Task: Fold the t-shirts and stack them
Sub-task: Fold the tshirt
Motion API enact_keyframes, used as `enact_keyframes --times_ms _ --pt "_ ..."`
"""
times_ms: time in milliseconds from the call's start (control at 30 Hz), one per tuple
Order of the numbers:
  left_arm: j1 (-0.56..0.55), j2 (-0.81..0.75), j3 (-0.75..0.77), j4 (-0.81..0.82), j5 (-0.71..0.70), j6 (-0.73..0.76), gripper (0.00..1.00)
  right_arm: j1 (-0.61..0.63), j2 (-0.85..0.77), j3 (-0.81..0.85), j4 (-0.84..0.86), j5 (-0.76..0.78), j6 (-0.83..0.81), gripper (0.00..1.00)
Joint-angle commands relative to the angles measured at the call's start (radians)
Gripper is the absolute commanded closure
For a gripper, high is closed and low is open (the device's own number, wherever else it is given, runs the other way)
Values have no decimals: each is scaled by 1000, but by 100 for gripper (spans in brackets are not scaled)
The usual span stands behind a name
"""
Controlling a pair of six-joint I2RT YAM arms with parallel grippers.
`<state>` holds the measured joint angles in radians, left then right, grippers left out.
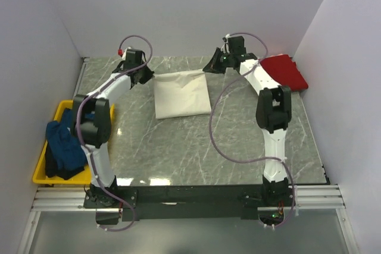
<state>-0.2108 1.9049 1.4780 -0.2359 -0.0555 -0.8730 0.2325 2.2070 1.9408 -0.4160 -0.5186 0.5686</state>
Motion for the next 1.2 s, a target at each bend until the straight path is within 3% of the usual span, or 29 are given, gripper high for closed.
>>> enact_keyframes --times_ms 0,67,100,133,167,333,467,600,700,733,800,933,1033,1167 --pt "39 103 90 59 93 42 99 -35 106 183 -1 -61 34 95" --pt "56 184 157 61 120 49 99 -58 187 231 12 -69 57 87" --pt "60 210 181 57 124 54 93 -64 210 269 31 -93 77 83" --pt "67 235 206 53 149 57 84 -74 248 286 37 -103 86 79" --pt "76 276 246 53 160 66 62 -81 264 305 43 -109 94 73" --pt "105 287 268 52 189 68 32 -88 270 288 51 -106 86 61" --pt "120 188 202 41 162 68 29 -87 182 164 68 -106 60 60" --pt "116 83 136 -5 94 49 33 -61 22 23 97 -87 40 60" --pt "79 14 79 -26 59 25 46 -3 -29 -25 100 -90 22 60" --pt "50 -9 49 -11 59 14 56 13 -32 -23 94 -93 17 60" --pt "19 -20 22 9 75 2 64 60 -23 -20 91 -95 14 60" --pt "-65 8 -19 23 86 -33 93 105 6 -60 118 -103 36 61" --pt "-84 57 -33 52 114 -47 99 114 29 -115 158 -98 51 61" --pt "-84 132 -42 79 147 -58 99 97 62 -169 178 -81 62 61"
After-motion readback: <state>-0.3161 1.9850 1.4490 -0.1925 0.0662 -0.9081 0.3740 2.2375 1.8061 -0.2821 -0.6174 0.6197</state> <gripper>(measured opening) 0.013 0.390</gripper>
